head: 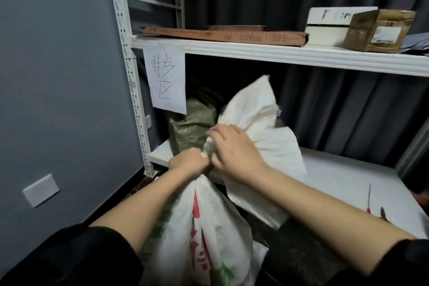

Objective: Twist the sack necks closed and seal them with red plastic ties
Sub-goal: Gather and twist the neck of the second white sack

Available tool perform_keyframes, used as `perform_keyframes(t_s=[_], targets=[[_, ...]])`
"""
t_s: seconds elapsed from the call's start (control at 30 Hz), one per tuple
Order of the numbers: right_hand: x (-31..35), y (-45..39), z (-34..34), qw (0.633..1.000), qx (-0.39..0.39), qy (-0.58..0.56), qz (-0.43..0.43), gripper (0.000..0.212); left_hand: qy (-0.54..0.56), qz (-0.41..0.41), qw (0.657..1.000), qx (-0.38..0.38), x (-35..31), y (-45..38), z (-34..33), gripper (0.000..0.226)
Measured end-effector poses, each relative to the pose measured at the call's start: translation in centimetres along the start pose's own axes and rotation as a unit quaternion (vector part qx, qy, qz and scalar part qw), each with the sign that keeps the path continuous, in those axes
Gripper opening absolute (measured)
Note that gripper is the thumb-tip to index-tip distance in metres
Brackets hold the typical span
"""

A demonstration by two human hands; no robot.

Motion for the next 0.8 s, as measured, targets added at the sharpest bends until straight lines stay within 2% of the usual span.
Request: perform_keyframes(t_s=[0.07, 0.13, 0.17, 0.23, 0.33, 0.43, 0.5, 0.57, 0.63, 0.7, 0.77, 0.8], targets=[[3.1, 1.9, -1.2, 0.999, -0.014, 0.008, 0.049, 0.051, 0.095, -0.009, 0.994, 0.057, 1.0, -0.9, -1.3, 0.039], [5.2, 4.0, -2.7, 0.998, -0.009, 0.005, 0.066, 0.053, 0.29, -0.007, 0.951, 0.11, 1.5, -1.1, -2.6, 0.045], [5.9, 5.1, -3.5, 0.997, -0.006, -0.013, 0.072, 0.054, 0.332, 0.012, 0.937, 0.105, 1.8, -1.1, -2.6, 0.047], [6.6, 6.5, -4.6, 0.994, -0.008, -0.045, 0.099, 0.054, 0.317, 0.057, 0.942, 0.089, 2.6, -0.9, -2.3, 0.056], [4.9, 6.9, -6.0, 0.991, -0.011, 0.026, 0.134, 0.054, 0.351, 0.022, 0.93, 0.104, 1.9, -0.8, -2.7, 0.052], [1.5, 5.6, -6.4, 0.978, -0.018, 0.147, 0.15, 0.052, 0.286, -0.026, 0.951, 0.115, 1.2, -0.6, -2.9, 0.037], [-0.6, 4.0, -6.2, 0.97, -0.006, 0.197, 0.14, 0.063, 0.244, -0.055, 0.961, 0.116, 0.5, -0.2, -3.0, 0.046], [-2.6, 2.6, -6.2, 0.966, 0.025, 0.219, 0.131, 0.077, 0.259, -0.074, 0.955, 0.126, -0.2, 0.4, -3.1, 0.053], [-3.6, 1.6, -6.4, 0.963, 0.057, 0.213, 0.158, 0.084, 0.253, -0.103, 0.952, 0.14, -0.8, 1.1, -3.2, 0.05], [-4.2, 1.0, -6.8, 0.961, 0.077, 0.188, 0.187, 0.074, 0.21, -0.139, 0.954, 0.161, -1.5, 1.8, -3.0, 0.046], [-5.6, 0.2, -7.7, 0.97, 0.142, 0.134, 0.145, 0.064, 0.124, -0.165, 0.965, 0.161, -2.4, 2.6, -2.7, 0.035], [-6.6, -0.1, -8.3, 0.971, 0.192, 0.097, 0.101, 0.06, 0.06, -0.17, 0.974, 0.138, -2.7, 2.8, -2.2, 0.033]])
Point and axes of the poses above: each hand's wrist, its own y-axis away from the middle knuckle, its own z-axis out of the back of the hand, x = y × z, the point moved 10 cm from there along -y, towards the middle knuckle, and after that the axes turned 9 degrees about x, right-handed, at the moved point
